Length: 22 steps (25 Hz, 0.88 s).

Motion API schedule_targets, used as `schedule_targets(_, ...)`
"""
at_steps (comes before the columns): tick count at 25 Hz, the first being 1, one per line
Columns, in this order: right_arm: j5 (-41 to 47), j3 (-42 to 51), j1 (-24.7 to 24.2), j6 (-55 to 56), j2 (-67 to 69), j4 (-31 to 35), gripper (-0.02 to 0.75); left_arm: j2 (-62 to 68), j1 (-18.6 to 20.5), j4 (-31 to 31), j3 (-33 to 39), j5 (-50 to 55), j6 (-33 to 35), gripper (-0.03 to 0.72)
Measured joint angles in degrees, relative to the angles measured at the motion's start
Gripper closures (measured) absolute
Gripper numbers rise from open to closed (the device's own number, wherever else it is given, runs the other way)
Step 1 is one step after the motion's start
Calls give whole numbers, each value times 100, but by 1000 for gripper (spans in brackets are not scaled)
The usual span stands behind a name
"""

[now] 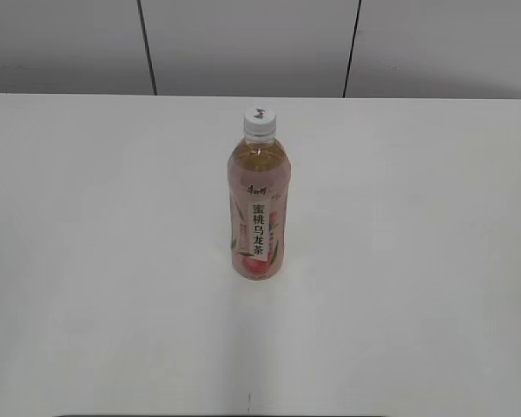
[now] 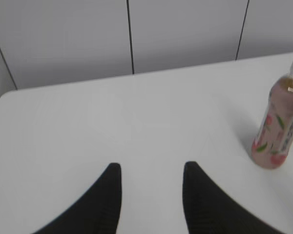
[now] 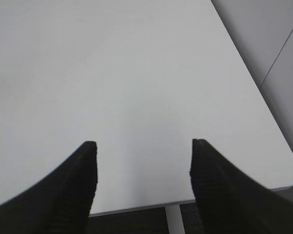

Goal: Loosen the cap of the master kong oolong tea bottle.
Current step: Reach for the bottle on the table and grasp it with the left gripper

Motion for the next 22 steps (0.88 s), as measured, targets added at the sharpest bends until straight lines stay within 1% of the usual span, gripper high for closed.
schedule_targets(3, 0, 0, 0, 0, 0, 0, 278, 369, 0, -286, 103, -926, 195, 426)
schedule_targets(5, 0, 0, 0, 0, 0, 0, 278, 765, 0, -487, 405, -1584, 310, 426)
schedule_targets(6, 0, 0, 0, 0, 0, 0, 278, 951, 0, -660, 640, -1959, 460, 426)
schedule_targets(7, 0, 0, 0, 0, 0, 0, 278, 1167, 0, -977, 879, -2361, 674, 424)
schedule_targets(9, 0, 0, 0, 0, 0, 0, 278, 1547, 0, -1860, 1239, -3099, 1503, 416)
schedule_targets(11, 0, 0, 0, 0, 0, 0, 278, 1986, -26, -2566, 1490, -3888, 2342, 406)
schedule_targets(12, 0, 0, 0, 0, 0, 0, 278, 2253, -56, -2782, 1564, -4167, 2690, 404)
schedule_targets(13, 0, 0, 0, 0, 0, 0, 278, 2568, -83, -2918, 1646, -4464, 2901, 404)
schedule_targets(15, 0, 0, 0, 0, 0, 0, 278, 3227, -149, -3054, 1710, -4914, 3082, 404)
schedule_targets(18, 0, 0, 0, 0, 0, 0, 278, 4307, -360, -3188, 1710, -5569, 3169, 403)
schedule_targets(20, 0, 0, 0, 0, 0, 0, 278, 5103, -658, -3126, 1685, -5950, 3192, 403)
schedule_targets(22, 0, 0, 0, 0, 0, 0, 278, 5675, -1063, -2942, 1685, -6350, 3199, 403)
